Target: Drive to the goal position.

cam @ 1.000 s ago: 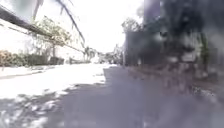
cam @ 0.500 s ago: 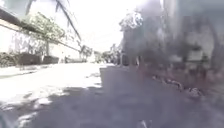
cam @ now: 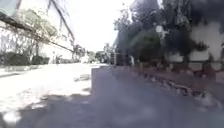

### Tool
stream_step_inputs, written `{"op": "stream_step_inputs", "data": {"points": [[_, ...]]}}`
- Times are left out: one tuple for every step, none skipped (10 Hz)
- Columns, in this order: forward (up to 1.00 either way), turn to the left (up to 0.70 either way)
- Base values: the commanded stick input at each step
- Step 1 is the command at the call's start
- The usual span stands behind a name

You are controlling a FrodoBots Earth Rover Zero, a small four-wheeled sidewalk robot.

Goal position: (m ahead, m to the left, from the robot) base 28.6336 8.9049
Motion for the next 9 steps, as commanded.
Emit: {"op": "stream_step_inputs", "data": {"points": [[1.0,0.0],[1.0,0.0],[1.0,0.0],[1.0,0.0],[1.0,0.0],[1.0,0.0],[1.0,0.0],[1.0,0.0],[1.0,0.0]]}}
